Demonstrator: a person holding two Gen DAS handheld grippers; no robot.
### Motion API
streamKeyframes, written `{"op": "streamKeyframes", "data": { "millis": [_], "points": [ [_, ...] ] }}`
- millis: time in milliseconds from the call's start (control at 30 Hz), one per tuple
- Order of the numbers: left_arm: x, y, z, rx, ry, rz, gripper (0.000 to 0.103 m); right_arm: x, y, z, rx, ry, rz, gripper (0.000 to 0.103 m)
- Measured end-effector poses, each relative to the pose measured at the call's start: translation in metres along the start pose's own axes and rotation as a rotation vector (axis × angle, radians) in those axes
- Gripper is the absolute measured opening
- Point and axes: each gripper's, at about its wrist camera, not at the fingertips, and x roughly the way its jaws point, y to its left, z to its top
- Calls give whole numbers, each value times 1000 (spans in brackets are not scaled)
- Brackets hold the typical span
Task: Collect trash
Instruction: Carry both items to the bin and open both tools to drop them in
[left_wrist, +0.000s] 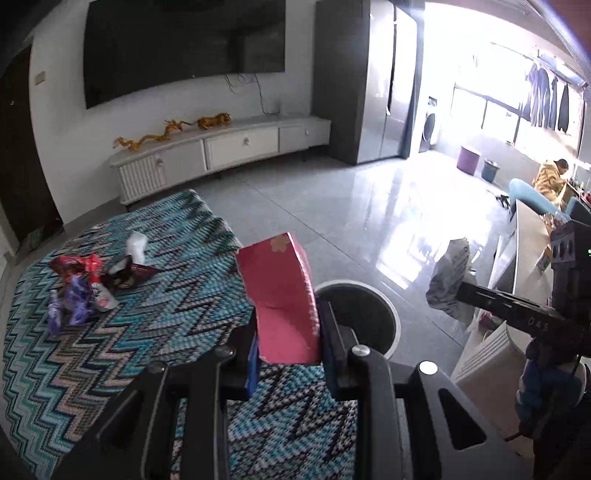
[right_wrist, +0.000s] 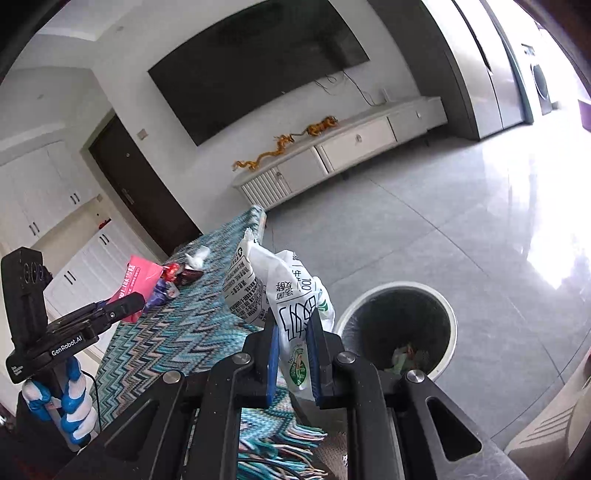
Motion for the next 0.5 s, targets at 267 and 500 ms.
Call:
{"op": "streamKeyframes", "data": {
  "millis": [267, 500],
  "points": [
    [81, -25, 22, 57, 110, -74, 26, 43, -53, 5, 87, 63, -58, 13],
    [149, -36, 37, 44, 188, -158, 28, 86, -79, 13, 111, 108, -91, 16]
  ]
}}
